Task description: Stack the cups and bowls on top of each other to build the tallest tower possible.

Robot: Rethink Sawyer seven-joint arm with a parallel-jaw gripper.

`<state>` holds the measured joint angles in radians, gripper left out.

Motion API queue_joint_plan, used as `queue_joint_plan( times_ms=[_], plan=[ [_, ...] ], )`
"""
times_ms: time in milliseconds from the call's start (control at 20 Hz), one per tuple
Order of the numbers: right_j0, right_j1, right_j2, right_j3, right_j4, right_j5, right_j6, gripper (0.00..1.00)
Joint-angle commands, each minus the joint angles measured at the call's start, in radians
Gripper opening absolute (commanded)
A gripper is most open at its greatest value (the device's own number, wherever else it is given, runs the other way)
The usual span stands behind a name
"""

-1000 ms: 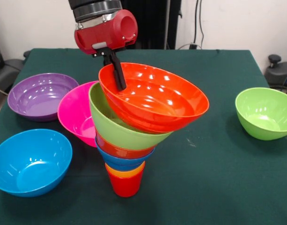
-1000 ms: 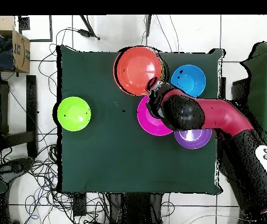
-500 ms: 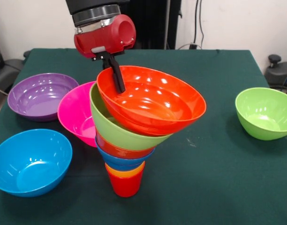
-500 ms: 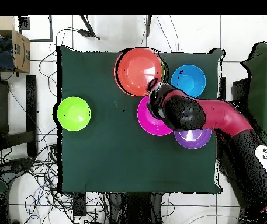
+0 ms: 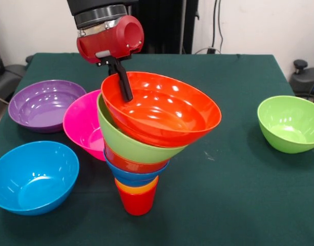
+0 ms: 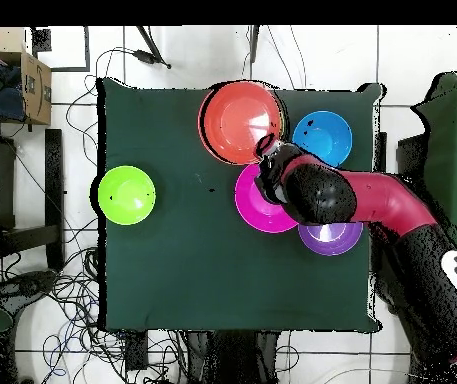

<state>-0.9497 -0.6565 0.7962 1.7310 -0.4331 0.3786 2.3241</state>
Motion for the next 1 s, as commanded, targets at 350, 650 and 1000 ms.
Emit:
queue_joint_plan(
  times_ms=[350, 650, 1000],
  plan=[
    [0.003, 0.015, 0.023, -0.049, -0.04, 0.021, -0.121, 0.0],
    [-0.008, 0.023, 0.031, -0.048, -0.047, 0.017, -0.131, 0.0],
    [-0.022, 0.034, 0.037, -0.051, -0.058, 0.016, -0.146, 0.0]
  ],
)
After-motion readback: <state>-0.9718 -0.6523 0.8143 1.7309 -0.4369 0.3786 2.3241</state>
